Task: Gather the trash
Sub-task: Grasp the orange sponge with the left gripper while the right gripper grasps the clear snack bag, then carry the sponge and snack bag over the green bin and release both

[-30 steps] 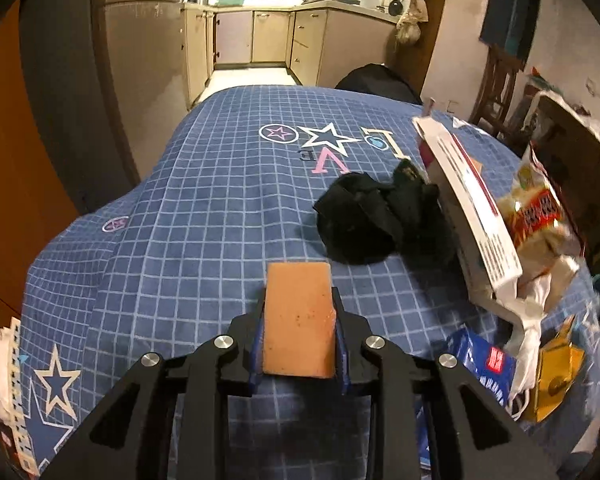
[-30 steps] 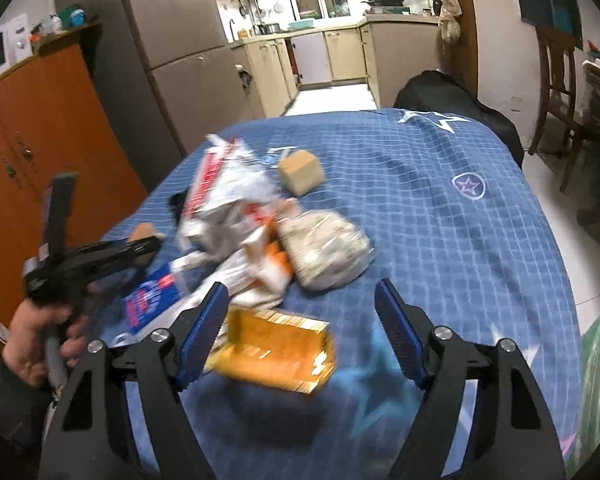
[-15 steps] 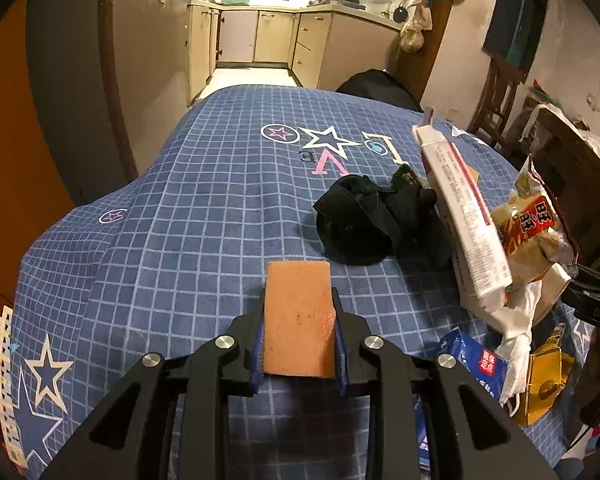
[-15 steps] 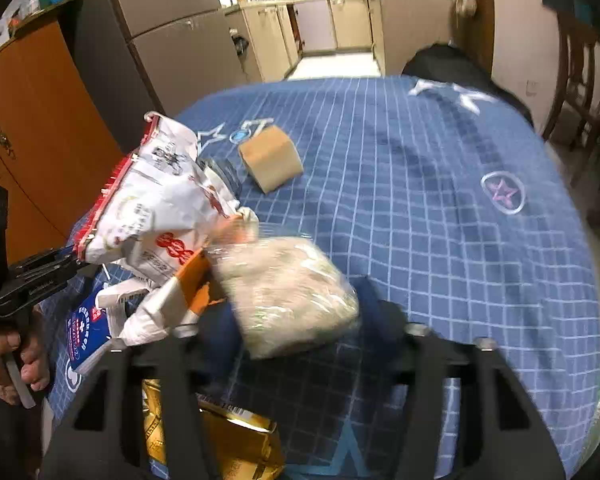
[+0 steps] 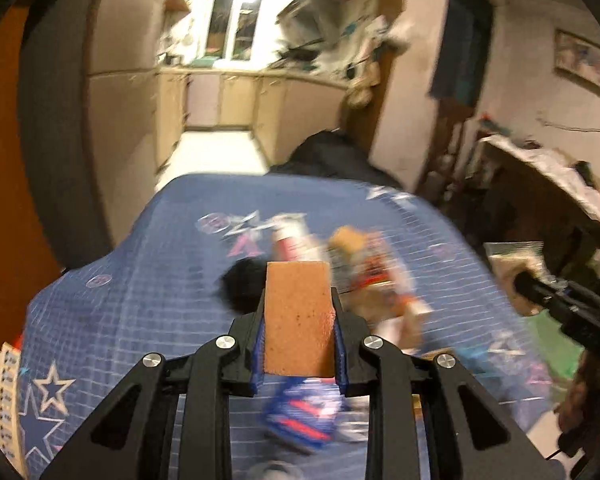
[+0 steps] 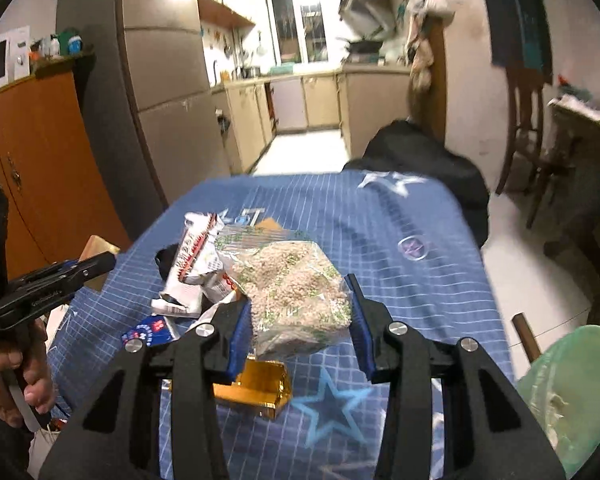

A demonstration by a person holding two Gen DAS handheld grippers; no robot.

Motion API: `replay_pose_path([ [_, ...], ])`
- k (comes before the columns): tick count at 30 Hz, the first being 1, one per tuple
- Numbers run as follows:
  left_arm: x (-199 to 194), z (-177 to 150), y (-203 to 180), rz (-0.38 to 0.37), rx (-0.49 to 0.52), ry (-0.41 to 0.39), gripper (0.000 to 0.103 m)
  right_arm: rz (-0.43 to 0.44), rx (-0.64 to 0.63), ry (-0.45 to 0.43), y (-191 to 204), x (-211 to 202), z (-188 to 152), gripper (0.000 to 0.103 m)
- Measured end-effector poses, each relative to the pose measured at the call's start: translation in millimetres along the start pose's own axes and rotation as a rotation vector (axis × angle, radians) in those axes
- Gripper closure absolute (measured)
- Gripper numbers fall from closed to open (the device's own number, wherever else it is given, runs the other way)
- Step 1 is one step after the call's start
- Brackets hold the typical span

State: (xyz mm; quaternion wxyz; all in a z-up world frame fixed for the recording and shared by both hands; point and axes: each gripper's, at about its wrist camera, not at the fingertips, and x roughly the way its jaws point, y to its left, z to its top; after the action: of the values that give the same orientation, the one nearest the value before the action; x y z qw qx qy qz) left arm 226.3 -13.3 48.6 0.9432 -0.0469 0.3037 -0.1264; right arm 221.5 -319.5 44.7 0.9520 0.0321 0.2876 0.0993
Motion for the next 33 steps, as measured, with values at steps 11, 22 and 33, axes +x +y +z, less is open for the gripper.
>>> replay_pose_path([
  [11,-22.0,13.5,-134.3,-0.191,0.091,-0.041,0.076,-0.128,0.056,-0.104,-44.8,-68.1,4.9,0.062],
  [22,-16.1,11.2,-264.2,-0.344,0.185,-0.029,0.076,-0.28,0.124,-0.128,-111.7,-116.9,-2.8,0.062],
  [33,26.7,4.0,-374.6,-0.437,0.276,0.048,0.076,-0.387,0.219,-0.082,-191.2,-144.8,-19.5,0.062],
])
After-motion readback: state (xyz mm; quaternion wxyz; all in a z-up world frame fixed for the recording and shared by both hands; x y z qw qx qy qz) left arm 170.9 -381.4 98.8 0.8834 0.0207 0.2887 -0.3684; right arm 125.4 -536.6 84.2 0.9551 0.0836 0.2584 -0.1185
